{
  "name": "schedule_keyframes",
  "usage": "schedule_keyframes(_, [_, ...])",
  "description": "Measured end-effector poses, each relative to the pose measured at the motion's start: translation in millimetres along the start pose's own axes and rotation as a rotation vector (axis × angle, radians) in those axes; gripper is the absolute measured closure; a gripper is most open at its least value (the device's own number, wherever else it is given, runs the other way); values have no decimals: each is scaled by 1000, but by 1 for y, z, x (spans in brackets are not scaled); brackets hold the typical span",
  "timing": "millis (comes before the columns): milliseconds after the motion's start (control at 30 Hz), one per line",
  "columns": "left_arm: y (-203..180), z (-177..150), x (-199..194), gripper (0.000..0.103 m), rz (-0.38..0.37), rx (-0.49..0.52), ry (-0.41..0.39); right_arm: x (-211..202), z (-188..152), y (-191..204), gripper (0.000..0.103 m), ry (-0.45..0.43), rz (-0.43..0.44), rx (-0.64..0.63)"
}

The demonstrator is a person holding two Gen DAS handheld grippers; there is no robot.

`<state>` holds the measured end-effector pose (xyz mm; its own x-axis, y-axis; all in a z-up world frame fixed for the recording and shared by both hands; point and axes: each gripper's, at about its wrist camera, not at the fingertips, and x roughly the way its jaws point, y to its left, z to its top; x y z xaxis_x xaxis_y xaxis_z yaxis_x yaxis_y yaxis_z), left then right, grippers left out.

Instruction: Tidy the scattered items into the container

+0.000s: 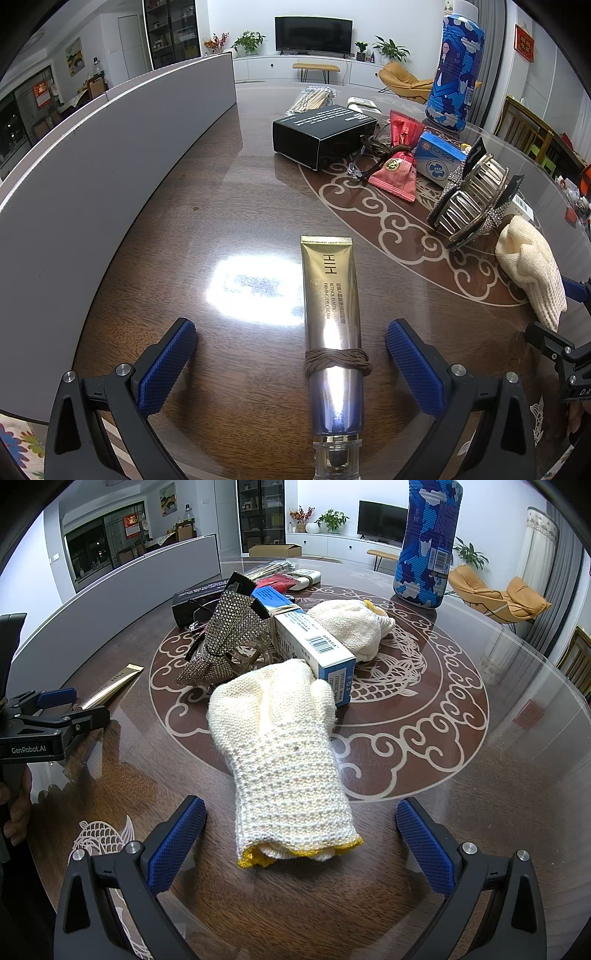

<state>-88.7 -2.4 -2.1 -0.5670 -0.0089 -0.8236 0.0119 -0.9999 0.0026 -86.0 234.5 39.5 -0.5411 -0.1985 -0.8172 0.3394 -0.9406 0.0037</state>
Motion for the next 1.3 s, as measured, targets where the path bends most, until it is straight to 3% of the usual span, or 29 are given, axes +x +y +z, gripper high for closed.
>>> schedule_keyframes(667, [2, -3, -3, 0, 1, -4, -3, 0, 0, 0, 0, 0, 1, -1])
schedule_keyframes(867, [7, -19, -13, 0, -9, 9, -22, 0, 0, 0, 0, 0, 2, -1])
schedule_keyframes(1133, [7, -8, -8, 0, -10, 18, 79, 0, 0, 0, 0, 0, 3, -1])
schedule_keyframes(1300, [-5, -2, -5, 0, -41, 86, 106, -1, -1, 0, 0, 0, 3, -2])
